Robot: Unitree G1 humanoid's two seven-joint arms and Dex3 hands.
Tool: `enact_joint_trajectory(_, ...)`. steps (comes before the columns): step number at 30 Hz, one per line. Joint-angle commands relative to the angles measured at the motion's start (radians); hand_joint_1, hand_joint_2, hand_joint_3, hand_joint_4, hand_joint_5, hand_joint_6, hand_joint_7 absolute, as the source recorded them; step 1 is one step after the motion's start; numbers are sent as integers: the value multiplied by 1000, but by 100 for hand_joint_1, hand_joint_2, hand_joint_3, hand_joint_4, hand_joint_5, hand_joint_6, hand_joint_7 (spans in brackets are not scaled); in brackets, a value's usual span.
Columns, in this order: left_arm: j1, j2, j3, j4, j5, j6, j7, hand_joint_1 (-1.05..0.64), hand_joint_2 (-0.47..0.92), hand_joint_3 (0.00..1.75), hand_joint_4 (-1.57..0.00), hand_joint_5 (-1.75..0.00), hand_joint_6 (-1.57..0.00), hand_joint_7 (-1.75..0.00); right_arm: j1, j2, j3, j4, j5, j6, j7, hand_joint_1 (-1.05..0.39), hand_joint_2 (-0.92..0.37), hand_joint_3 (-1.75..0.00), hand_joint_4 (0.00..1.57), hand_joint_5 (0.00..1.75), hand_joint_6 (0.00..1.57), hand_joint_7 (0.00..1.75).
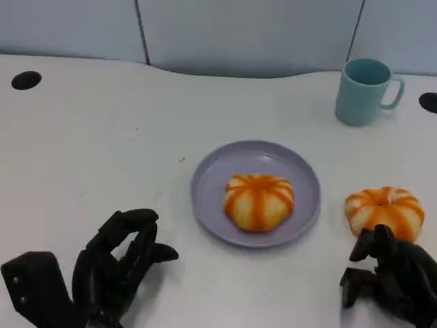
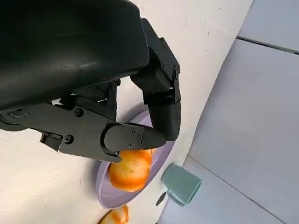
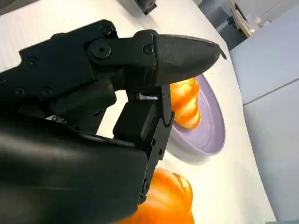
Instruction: Grasp the bread from the table and place it into the plate.
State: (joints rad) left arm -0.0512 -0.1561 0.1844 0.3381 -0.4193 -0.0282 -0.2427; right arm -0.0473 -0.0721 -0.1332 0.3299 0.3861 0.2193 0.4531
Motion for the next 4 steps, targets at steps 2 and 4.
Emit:
enact_joint_trajectory(2, -3, 7, 10, 0, -3, -13, -9, -35, 92, 27, -66, -157, -61, -126, 16, -13, -10, 24, -8, 15, -6, -43, -92, -48, 132, 118, 119, 106)
enact_joint_trajectory(4, -6, 15, 5, 3, 9, -25, -14, -36, 92, 27, -65, -158, -60, -126, 16, -14, -5, 25, -14, 4, -3, -43, -92, -48, 132, 117, 119, 106)
